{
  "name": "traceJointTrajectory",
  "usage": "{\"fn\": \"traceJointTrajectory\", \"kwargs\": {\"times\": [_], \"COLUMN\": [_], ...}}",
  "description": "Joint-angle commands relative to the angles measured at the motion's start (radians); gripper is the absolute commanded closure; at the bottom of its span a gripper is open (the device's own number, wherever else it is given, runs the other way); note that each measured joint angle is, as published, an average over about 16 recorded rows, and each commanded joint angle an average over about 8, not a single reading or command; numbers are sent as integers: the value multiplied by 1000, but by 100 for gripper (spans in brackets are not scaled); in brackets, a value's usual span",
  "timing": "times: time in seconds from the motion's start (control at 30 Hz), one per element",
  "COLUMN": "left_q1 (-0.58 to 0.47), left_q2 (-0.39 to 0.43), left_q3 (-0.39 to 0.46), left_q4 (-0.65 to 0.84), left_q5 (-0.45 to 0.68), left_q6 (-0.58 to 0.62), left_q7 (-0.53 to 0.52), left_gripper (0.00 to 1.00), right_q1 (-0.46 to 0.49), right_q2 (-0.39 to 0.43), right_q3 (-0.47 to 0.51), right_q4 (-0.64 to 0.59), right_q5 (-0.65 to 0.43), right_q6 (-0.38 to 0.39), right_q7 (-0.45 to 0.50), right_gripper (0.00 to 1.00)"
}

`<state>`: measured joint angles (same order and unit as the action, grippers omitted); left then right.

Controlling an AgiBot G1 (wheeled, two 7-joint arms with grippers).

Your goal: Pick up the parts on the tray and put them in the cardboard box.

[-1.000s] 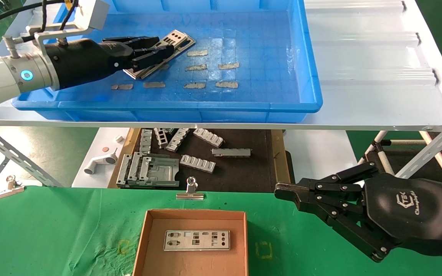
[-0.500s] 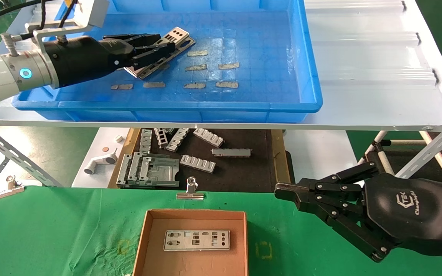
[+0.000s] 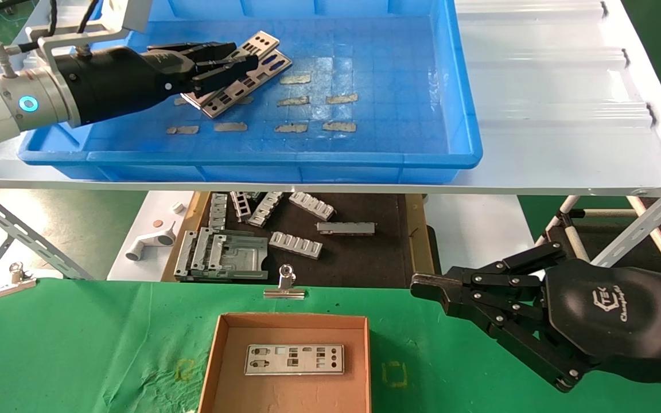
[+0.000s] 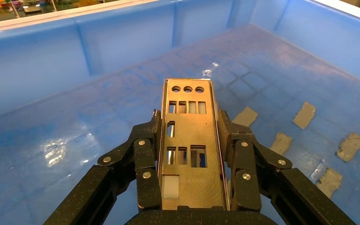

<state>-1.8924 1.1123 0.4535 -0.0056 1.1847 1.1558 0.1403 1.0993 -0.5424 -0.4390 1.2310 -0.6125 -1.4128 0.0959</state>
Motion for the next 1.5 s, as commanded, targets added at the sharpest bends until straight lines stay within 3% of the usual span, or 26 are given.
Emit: {"fn": "traceJointTrajectory", "kwargs": {"times": [0.03,0.17,0.23,0.3,0.47,0.53,0.57,1.1,1.17,1.27,1.4,1.5], "left_q1": [-2,-1,0,2,5,6,6,6,6,6,7,7], "left_q2": [-1,2,3,4,8,10,10,4,3,3,3,3], "left_q3": [0,1,2,3,7,9,9,8,8,8,8,8], "left_q4": [-1,2,4,6,10,11,11,4,5,6,7,8], "left_q5": [-1,1,2,4,10,12,13,12,11,11,11,11], "left_q6": [5,5,1,-4,-15,-15,-15,4,4,3,4,3], "left_q7": [0,-1,0,0,-3,-5,-6,-6,-5,-6,-9,-10], "left_gripper": [100,100,93,74,14,1,0,0,4,29,78,98], "right_q1": [0,0,0,0,0,0,0,0,0,0,0,0], "right_q2": [0,0,0,0,0,0,0,0,0,0,0,0], "right_q3": [0,0,0,0,0,0,0,0,0,0,0,0], "right_q4": [0,0,0,0,0,0,0,0,0,0,0,0], "right_q5": [0,0,0,0,0,0,0,0,0,0,0,0], "right_q6": [0,0,0,0,0,0,0,0,0,0,0,0], "right_q7": [0,0,0,0,0,0,0,0,0,0,0,0], "right_gripper": [100,100,100,100,100,100,100,100,100,100,100,100]}}
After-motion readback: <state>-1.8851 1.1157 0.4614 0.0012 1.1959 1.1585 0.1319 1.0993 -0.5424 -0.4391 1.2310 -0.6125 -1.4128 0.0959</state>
